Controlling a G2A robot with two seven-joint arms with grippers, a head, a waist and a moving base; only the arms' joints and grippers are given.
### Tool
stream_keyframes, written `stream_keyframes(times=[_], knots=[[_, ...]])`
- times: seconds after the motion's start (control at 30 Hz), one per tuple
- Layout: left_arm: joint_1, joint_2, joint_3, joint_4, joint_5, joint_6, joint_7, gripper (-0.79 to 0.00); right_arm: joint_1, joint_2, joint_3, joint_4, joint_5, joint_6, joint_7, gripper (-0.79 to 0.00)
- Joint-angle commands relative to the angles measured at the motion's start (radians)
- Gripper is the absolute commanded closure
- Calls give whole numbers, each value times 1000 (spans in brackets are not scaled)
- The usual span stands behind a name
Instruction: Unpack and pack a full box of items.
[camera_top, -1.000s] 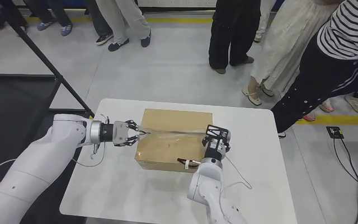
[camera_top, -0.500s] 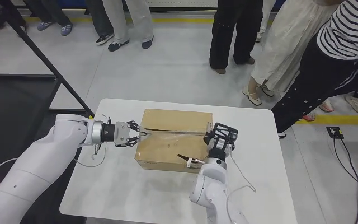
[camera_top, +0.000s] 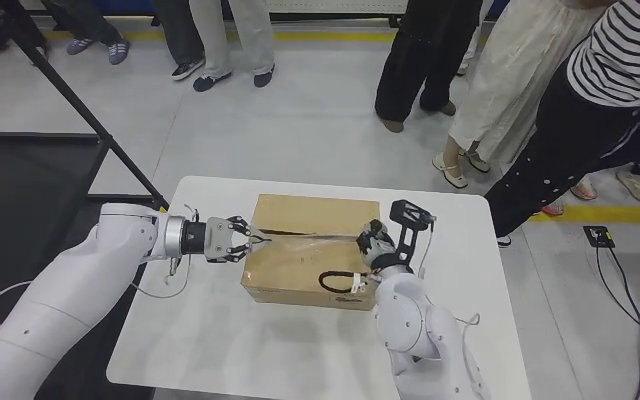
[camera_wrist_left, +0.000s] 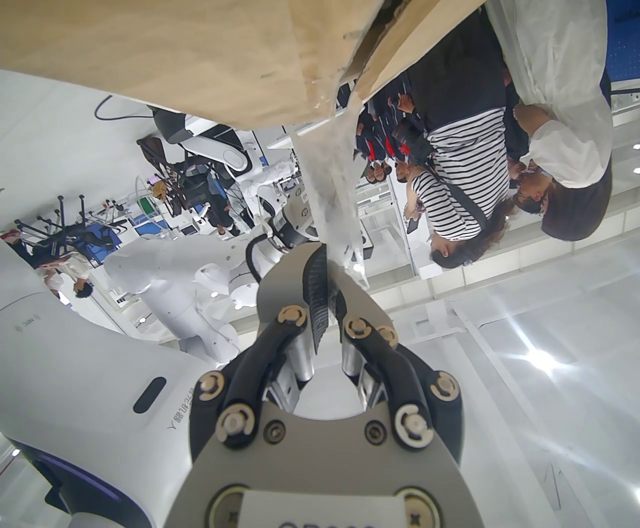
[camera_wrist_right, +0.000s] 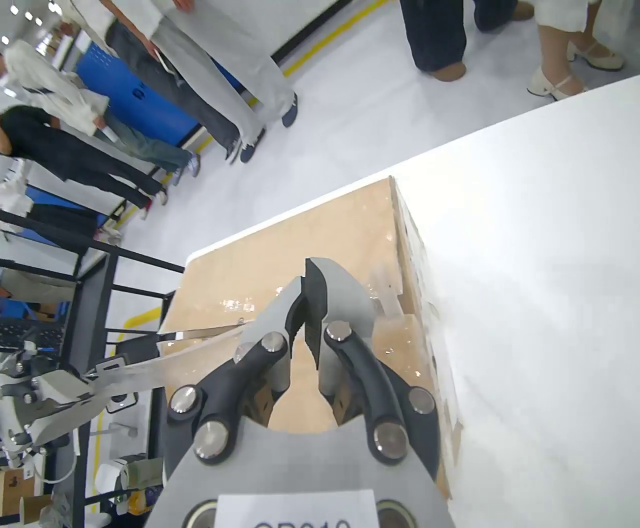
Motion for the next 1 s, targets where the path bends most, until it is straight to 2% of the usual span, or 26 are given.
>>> stream_keyframes(times=[0.0, 0.23, 0.53, 0.97], knots=[[-2, 0, 3, 0, -1, -1, -1, 0, 22, 0, -3, 21, -24, 21, 35, 0], [-10, 1, 12, 4, -6, -2, -2, 0, 71, -1, -2, 81, -36, 47, 138, 0], [-19, -2, 24, 23, -12, -5, -5, 0, 122, -1, 18, 154, 43, -6, 216, 0], [-31, -8, 37, 50, -12, -8, -8, 0, 177, -14, -19, 253, 167, -71, 167, 0]])
